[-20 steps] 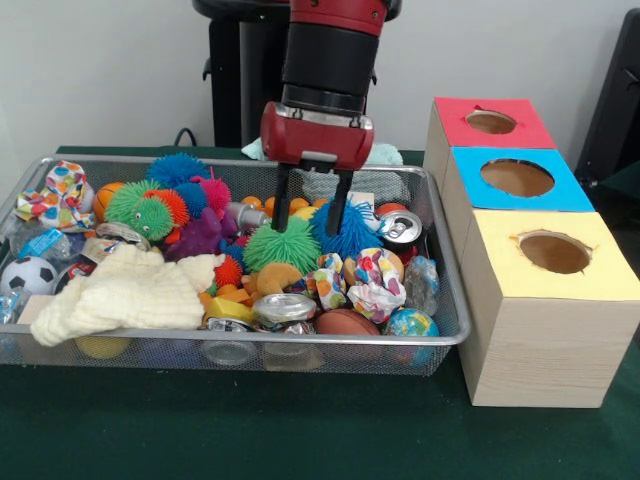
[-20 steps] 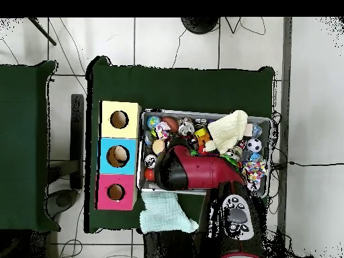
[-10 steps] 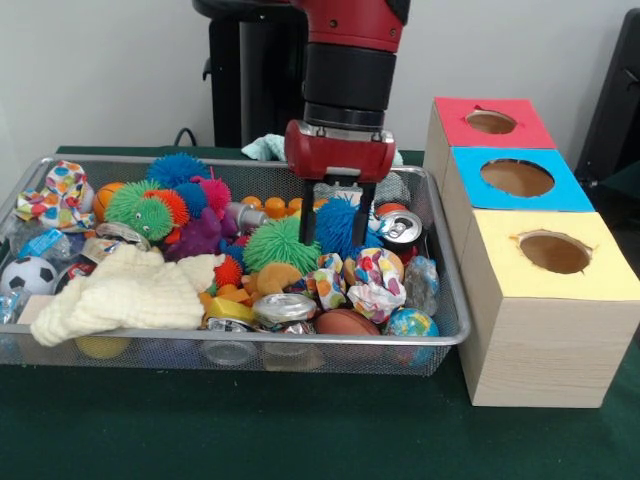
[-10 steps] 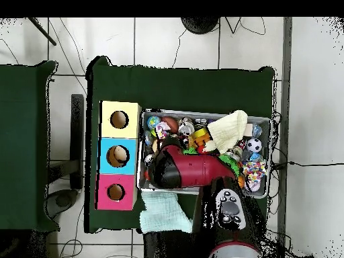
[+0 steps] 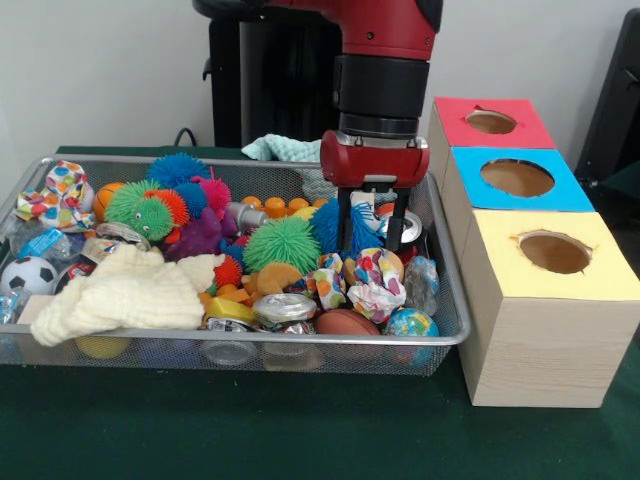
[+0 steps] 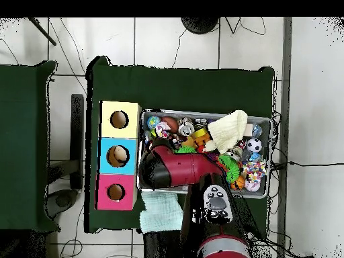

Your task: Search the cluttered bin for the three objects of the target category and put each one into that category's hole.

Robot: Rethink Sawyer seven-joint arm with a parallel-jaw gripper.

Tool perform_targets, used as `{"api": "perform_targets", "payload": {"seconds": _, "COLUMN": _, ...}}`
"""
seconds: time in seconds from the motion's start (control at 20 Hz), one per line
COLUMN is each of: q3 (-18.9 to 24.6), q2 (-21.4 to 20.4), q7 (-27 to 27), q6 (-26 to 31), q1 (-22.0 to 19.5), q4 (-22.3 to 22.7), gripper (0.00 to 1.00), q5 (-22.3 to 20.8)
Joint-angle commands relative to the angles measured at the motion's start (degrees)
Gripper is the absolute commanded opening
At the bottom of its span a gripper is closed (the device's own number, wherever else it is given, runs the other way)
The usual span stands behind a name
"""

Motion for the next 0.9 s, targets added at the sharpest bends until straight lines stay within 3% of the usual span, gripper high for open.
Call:
{"api": "perform_targets", "payload": {"seconds": 0.05, "q3": 5.7, "q2": 2.0, "q7": 7.5, "q6": 3.9, "q1": -0.5, "q4": 0.4, "gripper": 1.00, "q5": 1.8}}
{"api": "perform_targets", "payload": {"seconds": 0.9, "q3": 5.1, "q2": 3.1, "q7": 5.7, "q6": 10.8, "q1": 3.2, "q4": -4.9, "gripper": 1.00, "q5": 3.7}}
